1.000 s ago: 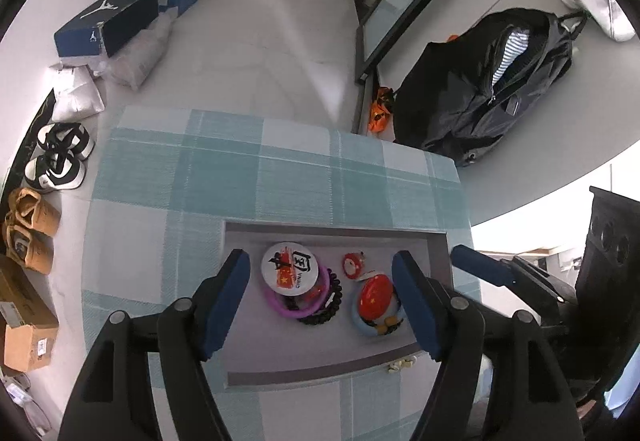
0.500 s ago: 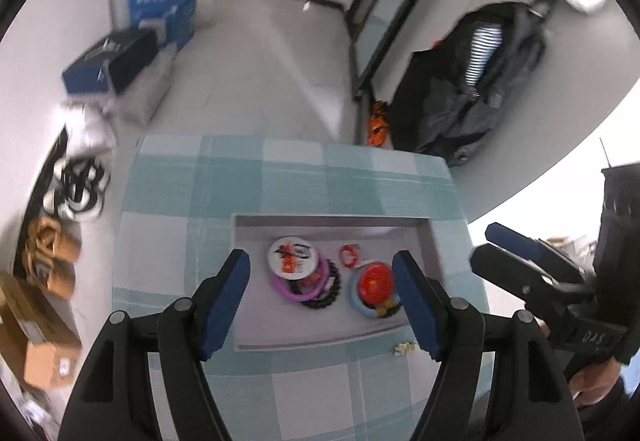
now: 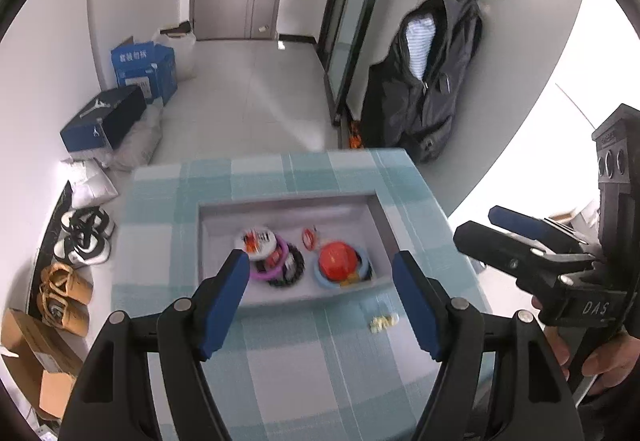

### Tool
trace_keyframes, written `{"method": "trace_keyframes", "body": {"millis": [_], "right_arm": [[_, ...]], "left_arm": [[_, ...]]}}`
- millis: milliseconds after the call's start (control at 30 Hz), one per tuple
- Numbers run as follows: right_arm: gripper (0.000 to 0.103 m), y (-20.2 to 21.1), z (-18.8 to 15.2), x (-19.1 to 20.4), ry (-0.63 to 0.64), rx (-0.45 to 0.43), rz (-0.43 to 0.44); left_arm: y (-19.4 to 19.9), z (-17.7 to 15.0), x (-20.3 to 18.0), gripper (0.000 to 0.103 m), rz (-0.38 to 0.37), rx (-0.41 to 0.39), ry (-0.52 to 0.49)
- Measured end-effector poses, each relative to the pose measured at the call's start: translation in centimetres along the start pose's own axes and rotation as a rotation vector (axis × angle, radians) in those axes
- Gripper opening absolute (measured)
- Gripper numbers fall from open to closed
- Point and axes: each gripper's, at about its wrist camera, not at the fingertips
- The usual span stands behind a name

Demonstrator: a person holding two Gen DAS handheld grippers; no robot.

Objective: Organize jewelry
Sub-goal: 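Withdraw both grippers from the box toward the yellow flower charms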

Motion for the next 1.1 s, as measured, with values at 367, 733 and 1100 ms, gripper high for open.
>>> {"method": "trace_keyframes", "body": {"millis": [367,733,1100], "right_arm": [[0.101,-0.4,-5.0,-0.1,0.05,0.064,0.004],[0.087,-3.8,-7.5,-1.0,0.092,0.229,-0.022],[0.056,-7.2,-7.8,-0.4,0.172,0.3,-0.044]], "left_arm": [[-1.7,-5.2,-2.1,0.07,-0.038,0.108,-0.078],[-4.2,-6.7,-0.4,0.07,0.005,0.226,-0.024],[-5.0,-6.4,0.3,0.07,0.027,0.26,0.0]]}}
Point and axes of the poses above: each gripper's, at about its wrist camera, not at the fingertips, and y roughly against the way its jaws point, x to its left, z to its top, and after that the axes turned 1 degree about -z, right-handed
